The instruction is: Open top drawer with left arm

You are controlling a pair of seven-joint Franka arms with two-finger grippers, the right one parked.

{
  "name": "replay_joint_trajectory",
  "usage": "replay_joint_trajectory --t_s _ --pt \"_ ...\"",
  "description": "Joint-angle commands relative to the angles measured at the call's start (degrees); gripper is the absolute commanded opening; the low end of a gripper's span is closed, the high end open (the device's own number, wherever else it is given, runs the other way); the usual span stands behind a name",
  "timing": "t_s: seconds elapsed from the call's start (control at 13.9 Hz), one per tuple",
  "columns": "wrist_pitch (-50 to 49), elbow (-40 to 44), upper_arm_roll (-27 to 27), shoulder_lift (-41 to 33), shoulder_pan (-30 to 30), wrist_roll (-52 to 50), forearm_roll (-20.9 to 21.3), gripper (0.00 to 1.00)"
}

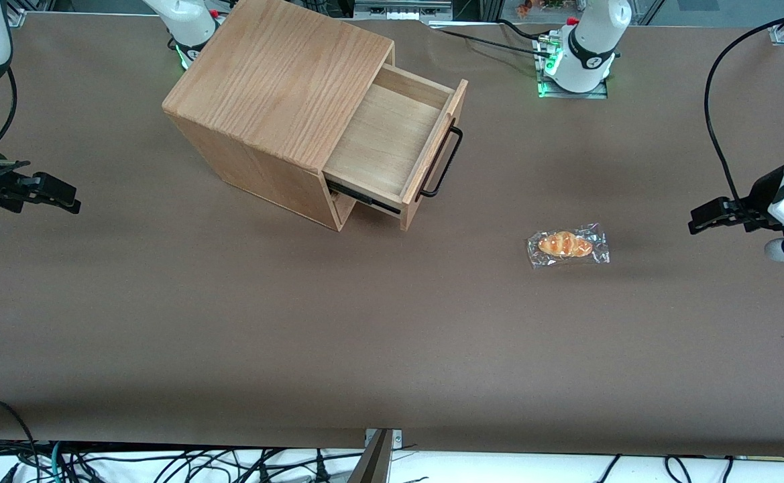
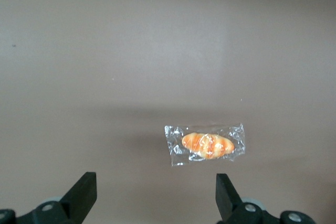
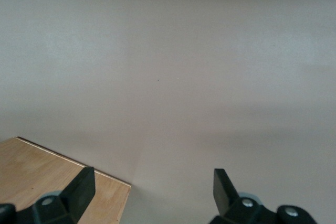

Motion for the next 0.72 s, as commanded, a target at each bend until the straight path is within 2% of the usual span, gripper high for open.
replay_joint_trajectory --t_s 0.0,0.65 --pt "1.1 0.8 0.5 1.9 -0.5 1.2 2.4 1.0" --pt "-1.8 0.6 0.6 2.8 0.3 1.4 2.8 1.0"
